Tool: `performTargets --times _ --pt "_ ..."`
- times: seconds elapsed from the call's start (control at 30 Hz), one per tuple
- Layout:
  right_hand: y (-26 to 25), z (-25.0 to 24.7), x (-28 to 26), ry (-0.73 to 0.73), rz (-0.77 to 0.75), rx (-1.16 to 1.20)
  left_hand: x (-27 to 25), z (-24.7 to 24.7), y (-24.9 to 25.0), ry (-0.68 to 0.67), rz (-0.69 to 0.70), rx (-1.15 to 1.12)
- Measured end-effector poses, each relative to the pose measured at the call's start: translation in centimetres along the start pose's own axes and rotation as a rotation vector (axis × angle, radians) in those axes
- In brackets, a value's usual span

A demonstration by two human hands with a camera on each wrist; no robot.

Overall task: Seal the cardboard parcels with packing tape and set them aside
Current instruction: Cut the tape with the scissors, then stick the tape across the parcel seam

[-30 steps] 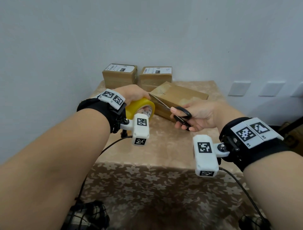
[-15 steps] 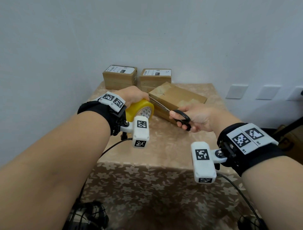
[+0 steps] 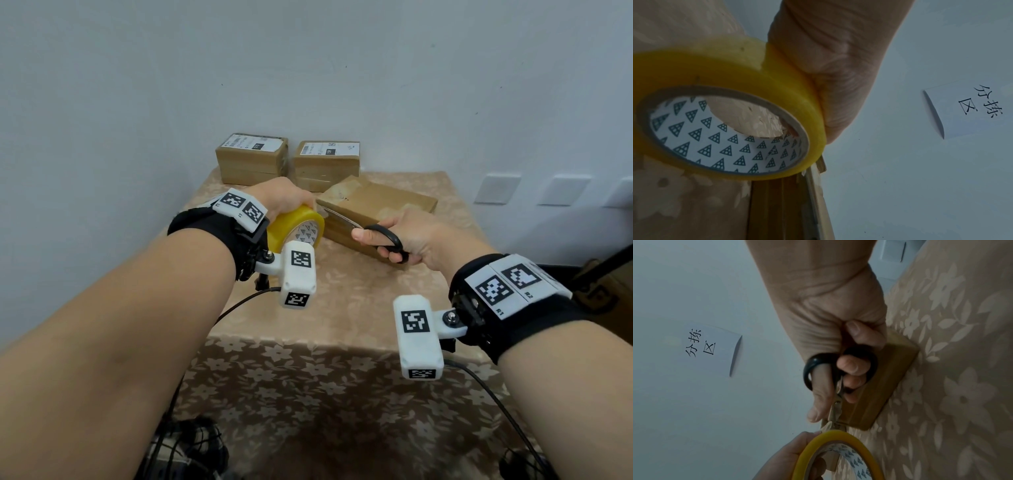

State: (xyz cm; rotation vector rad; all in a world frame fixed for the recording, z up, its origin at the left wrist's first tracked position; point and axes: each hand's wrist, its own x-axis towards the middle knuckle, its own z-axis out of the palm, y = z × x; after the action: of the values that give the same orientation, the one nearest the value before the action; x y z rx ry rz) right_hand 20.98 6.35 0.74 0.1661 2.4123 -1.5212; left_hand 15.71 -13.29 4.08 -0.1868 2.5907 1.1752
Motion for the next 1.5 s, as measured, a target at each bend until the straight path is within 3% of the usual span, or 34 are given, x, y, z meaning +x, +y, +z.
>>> performTargets --times 0.43,0.63,0.7,0.77,0.83,0.9,0.97,1.07,1.13,1.4,1.5 --pt "0.5 -0.7 -0.2 -0.153 0.112 -0.527 -1.3 0.1 -1.2 0.088 0.12 -0.047" --pt "-0.5 -0.4 -1.1 -0.261 0.003 -0.708 -2.1 -0.1 -1.0 0.053 0.113 0.018" --pt "-1.0 -0.2 -1.2 -0.185 -0.037 -0.827 -2.2 -0.3 -1.0 0.052 0.071 0.066" --pt "-1.8 0.1 -1.2 0.016 -0.139 -0.818 -2.1 -0.5 -1.2 0.059 0.027 0.134" --pt "-2.8 0.6 -0.7 0.275 -0.317 -0.729 -1.9 -0.7 -1.4 0.059 0.006 0.17" --pt "-3.6 1.6 0.4 0.402 -0.503 -0.702 -1.6 -0.8 -1.4 0.049 0.009 0.186" --pt "-4.1 3.0 2.2 0.309 -0.598 -0.764 -1.4 -0.7 -1.2 0.037 0.013 0.201" --pt "-4.2 5.0 5.0 0.081 -0.472 -0.913 -1.0 -0.4 -0.8 0.011 0.061 0.294" --pt "-3.8 5.5 6.1 0.023 -0.415 -0.909 -0.8 -0.3 -0.5 -0.01 0.068 0.378" --pt "-2.7 5.5 6.9 0.175 -0.436 -0.874 -1.0 -0.6 -0.7 -0.04 0.098 0.529" --pt "-2.0 4.7 7.0 0.224 -0.404 -0.942 -1.3 -0.7 -1.2 -0.132 0.104 0.522"
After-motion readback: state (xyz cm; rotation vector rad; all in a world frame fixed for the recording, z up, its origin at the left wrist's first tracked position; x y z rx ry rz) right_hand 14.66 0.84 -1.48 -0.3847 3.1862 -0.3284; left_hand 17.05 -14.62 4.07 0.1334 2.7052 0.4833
